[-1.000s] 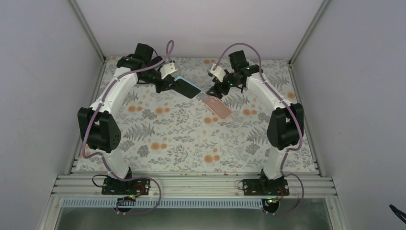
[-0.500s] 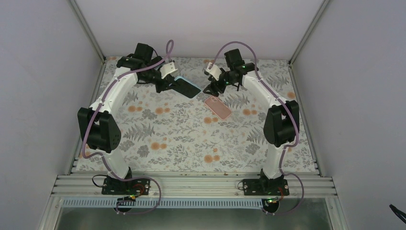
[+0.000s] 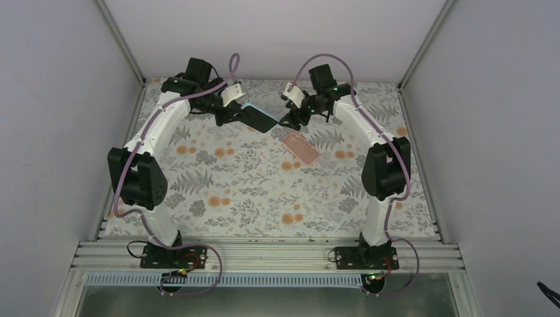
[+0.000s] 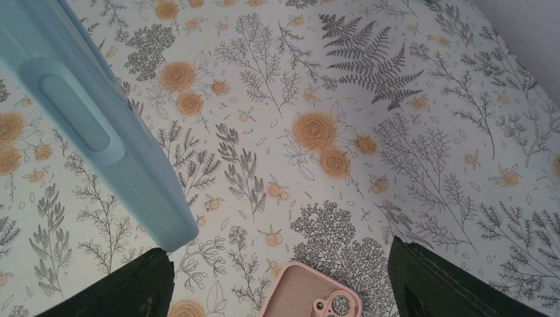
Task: Take the phone out of the phone case
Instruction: Remove the phone case from the phone.
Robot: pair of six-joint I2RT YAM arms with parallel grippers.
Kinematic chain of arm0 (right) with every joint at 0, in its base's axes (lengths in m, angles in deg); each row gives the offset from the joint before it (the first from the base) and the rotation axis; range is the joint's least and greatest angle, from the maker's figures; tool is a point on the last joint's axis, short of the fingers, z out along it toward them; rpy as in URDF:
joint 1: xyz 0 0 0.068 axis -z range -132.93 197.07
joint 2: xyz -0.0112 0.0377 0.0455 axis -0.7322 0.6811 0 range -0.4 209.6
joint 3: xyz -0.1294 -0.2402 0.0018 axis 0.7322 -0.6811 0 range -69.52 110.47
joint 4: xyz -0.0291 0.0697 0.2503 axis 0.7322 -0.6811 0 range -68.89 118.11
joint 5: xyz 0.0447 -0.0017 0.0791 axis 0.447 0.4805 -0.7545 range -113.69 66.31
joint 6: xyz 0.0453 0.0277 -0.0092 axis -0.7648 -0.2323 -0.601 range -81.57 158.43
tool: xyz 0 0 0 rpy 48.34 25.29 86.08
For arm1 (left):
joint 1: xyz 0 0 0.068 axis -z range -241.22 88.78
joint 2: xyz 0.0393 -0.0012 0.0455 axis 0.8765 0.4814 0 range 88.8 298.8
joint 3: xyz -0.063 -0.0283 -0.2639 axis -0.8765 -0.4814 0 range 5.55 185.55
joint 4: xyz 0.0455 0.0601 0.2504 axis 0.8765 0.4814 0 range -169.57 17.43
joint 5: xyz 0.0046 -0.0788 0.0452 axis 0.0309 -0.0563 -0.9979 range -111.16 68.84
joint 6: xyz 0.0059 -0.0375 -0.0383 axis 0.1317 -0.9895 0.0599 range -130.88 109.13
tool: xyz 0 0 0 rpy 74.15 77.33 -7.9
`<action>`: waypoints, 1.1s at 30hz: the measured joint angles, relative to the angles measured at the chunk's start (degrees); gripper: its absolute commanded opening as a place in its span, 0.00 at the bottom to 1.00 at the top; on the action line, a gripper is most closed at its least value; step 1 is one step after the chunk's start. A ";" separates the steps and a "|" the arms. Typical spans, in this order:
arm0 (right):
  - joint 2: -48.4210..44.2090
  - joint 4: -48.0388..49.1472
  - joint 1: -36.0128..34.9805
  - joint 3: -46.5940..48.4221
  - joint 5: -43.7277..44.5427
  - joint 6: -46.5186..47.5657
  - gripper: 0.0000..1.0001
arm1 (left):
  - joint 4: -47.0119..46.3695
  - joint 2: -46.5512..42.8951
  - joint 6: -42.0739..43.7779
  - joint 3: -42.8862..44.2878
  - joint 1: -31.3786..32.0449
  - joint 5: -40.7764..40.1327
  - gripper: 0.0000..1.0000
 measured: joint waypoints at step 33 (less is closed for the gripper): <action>10.27 -5.66 -0.07 16.15 2.89 -0.24 0.83 | 1.40 0.85 -0.39 2.86 2.38 -2.97 0.02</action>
